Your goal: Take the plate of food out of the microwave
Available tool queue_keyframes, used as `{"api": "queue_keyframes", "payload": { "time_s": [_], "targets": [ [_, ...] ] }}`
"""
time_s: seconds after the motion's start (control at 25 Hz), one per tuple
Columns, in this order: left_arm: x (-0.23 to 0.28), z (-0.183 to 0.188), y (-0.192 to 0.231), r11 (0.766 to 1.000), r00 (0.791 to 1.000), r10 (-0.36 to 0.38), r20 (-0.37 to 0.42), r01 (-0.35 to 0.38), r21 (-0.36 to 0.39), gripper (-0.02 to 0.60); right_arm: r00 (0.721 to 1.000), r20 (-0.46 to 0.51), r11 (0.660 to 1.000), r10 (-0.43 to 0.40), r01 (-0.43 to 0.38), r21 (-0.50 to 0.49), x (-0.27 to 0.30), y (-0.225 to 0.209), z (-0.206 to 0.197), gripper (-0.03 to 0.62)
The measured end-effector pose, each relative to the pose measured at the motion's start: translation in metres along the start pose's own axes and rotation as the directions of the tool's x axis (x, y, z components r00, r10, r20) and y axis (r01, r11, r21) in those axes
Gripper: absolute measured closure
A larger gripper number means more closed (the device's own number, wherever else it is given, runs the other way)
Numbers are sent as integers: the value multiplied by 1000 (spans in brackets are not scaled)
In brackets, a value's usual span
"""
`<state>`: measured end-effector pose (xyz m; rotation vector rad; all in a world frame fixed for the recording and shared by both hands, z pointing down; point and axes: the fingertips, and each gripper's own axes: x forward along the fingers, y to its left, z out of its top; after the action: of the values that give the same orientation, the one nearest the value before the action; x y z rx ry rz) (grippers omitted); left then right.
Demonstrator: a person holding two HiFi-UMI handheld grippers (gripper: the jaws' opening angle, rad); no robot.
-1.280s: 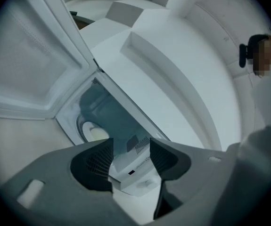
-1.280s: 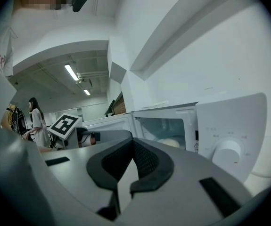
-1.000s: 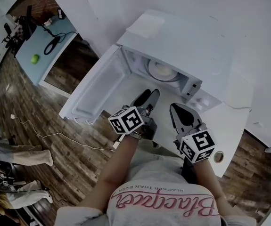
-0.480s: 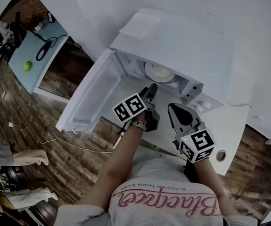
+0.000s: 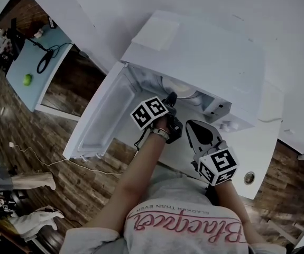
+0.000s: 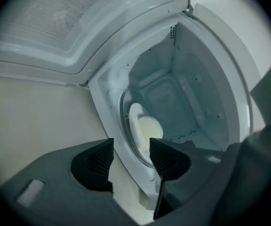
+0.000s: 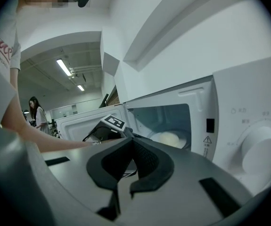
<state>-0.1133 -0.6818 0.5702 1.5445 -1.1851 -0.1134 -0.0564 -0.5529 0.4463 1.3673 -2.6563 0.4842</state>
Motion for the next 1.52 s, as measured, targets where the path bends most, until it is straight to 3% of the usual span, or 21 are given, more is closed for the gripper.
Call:
{"api": "queue_keyframes", "payload": {
  "time_s": [0.36, 0.6, 0.8, 0.96, 1.2, 1.4, 1.52],
  "targets": [
    [24, 2, 7, 988, 987, 143, -68, -147, -51, 351, 999, -9, 999, -37, 37, 25, 8, -15, -2, 588],
    [24, 2, 10, 976, 974, 211, -85, -215, -39, 350, 999, -14, 999, -41, 41, 31, 10, -14, -4, 588],
    [17, 0, 16, 972, 970, 215, -111, -224, -77, 350, 999, -14, 999, -29, 29, 22, 11, -10, -4, 588],
    [10, -1, 20, 971, 966, 222, -130, -232, -65, 351, 999, -8, 999, -41, 41, 28, 9, -11, -4, 588],
    [7, -6, 20, 977, 975, 171, -140, -186, -107, 353, 999, -7, 999, -47, 47, 25, 7, -11, -6, 588],
    [10, -2, 9, 985, 985, 116, -124, -130, -110, 470, 999, -13, 999, -43, 44, 19, 8, -9, -7, 588],
    [10, -2, 7, 986, 985, 111, -130, -126, -113, 479, 999, -13, 999, -44, 45, 17, 7, -9, -7, 588]
  ]
}}
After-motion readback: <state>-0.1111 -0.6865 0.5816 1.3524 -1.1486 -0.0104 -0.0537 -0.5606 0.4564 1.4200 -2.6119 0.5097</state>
